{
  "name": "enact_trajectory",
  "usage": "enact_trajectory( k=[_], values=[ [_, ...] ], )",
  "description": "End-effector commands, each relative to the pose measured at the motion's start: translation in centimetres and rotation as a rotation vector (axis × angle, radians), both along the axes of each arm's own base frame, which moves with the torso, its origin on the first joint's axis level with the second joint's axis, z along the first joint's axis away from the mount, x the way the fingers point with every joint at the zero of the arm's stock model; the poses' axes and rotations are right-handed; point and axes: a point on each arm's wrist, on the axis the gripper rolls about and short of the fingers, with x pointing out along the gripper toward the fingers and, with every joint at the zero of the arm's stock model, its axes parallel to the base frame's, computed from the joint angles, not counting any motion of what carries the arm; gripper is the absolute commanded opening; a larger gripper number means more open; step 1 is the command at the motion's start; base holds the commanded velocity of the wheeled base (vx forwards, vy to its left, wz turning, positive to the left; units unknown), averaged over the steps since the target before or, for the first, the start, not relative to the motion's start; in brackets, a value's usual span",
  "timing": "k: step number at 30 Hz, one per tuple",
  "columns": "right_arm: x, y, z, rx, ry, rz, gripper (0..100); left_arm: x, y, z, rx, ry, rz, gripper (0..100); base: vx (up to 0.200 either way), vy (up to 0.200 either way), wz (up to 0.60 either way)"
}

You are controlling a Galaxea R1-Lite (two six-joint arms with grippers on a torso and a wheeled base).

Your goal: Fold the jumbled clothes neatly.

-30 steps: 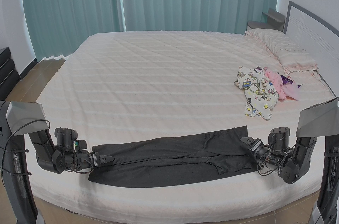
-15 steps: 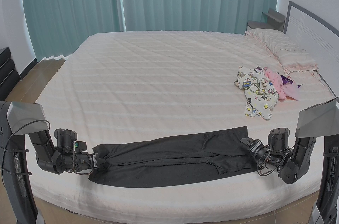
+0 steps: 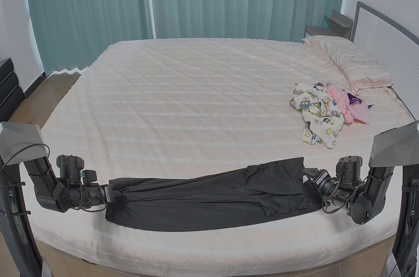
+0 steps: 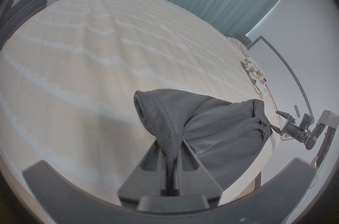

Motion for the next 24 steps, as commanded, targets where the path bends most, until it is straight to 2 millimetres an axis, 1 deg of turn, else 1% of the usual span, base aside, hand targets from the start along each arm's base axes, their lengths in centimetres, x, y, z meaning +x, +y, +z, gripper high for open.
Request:
enact_trajectory(
  k=[1, 5, 6, 7, 8, 9, 11, 14, 15, 16, 17, 18, 19, 21, 24],
  values=[
    [0.1, -0.3, 0.1, 0.001, -0.005, -0.010, 100, -0.2, 1.2, 1.0, 0.006, -0.029, 0.040, 0, 0.000, 0.000, 0.00],
    [0.2, -0.6, 0.1, 0.002, -0.006, -0.017, 100, -0.4, 2.5, 1.6, 0.007, -0.040, 0.080, 0, 0.000, 0.000, 0.00],
    [0.2, -0.6, 0.1, 0.002, -0.006, -0.017, 100, -0.4, 2.6, 1.6, 0.007, -0.040, 0.082, 0, 0.000, 0.000, 0.00],
    [0.4, -0.9, 0.2, 0.003, -0.012, -0.028, 100, -0.5, 3.4, 2.1, 0.006, -0.040, 0.106, 0, 0.000, 0.000, 0.00],
    [0.5, -1.0, 0.2, 0.003, -0.014, -0.031, 100, -0.5, 3.6, 2.2, 0.004, -0.041, 0.113, 0, 0.000, 0.000, 0.00],
    [0.5, -1.1, 0.2, 0.003, -0.015, -0.035, 100, -0.5, 4.5, 2.9, -0.003, -0.045, 0.137, 0, 0.000, 0.000, 0.00],
    [0.6, -1.3, 0.2, 0.003, -0.015, -0.040, 100, -0.8, 5.6, 3.8, -0.029, -0.042, 0.152, 0, 0.000, 0.000, 0.00],
    [0.6, -1.3, 0.1, 0.005, -0.013, -0.036, 100, -1.4, 8.1, 5.6, -0.073, -0.045, 0.194, 0, 0.000, 0.000, 0.00],
    [0.6, -1.3, 0.1, 0.006, -0.015, -0.035, 100, -1.5, 8.5, 5.8, -0.077, -0.045, 0.205, 0, 0.000, 0.000, 0.00],
    [0.6, -1.3, 0.1, 0.008, -0.011, -0.029, 100, -1.8, 9.7, 6.1, -0.080, -0.045, 0.236, 0, 0.000, 0.000, 0.00],
    [0.6, -1.2, 0.0, 0.009, -0.009, -0.028, 100, -1.9, 10.3, 6.4, -0.078, -0.049, 0.251, 0, 0.000, 0.000, 0.00],
    [0.6, -1.2, 0.0, 0.009, -0.009, -0.028, 100, -2.1, 11.3, 6.7, -0.074, -0.061, 0.280, 0, 0.000, 0.000, 0.00],
    [0.6, -1.2, 0.0, 0.009, -0.009, -0.028, 100, -2.1, 11.3, 6.7, -0.074, -0.061, 0.280, 0, 0.000, 0.000, 0.00],
    [0.6, -1.2, 0.1, 0.009, -0.011, -0.028, 100, -2.6, 13.7, 7.4, -0.066, -0.094, 0.345, 0, 0.000, 0.000, 0.00],
    [0.6, -1.2, 0.1, 0.009, -0.011, -0.028, 100, -2.8, 14.5, 7.6, -0.061, -0.104, 0.369, 0, 0.000, 0.000, 0.00]
  ],
)
